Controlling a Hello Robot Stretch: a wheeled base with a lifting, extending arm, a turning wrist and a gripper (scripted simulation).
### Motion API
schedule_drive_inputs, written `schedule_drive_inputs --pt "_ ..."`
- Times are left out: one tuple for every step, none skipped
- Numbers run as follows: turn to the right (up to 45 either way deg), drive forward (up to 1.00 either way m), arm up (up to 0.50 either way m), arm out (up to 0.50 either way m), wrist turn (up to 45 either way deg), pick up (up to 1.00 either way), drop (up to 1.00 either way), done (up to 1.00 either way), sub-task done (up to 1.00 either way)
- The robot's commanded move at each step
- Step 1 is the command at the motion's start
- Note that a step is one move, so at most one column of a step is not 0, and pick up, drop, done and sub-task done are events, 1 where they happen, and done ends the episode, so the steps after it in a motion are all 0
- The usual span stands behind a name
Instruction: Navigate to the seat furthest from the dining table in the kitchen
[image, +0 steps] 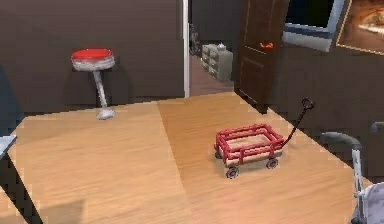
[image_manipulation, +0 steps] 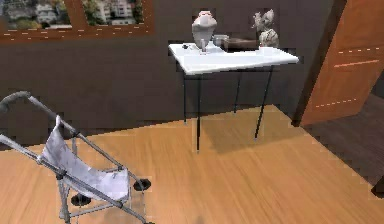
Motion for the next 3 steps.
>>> schedule_drive_inputs --pt "-15.0 0.00 0.00 0.00 0.0 0.00 0.00 0.00 0.00" --pt "0.0 1.00 0.00 0.00 0.0 0.00 0.00 0.00 0.00" --pt "0.0 0.45 0.00 0.00 0.0 0.00 0.00 0.00 0.00"
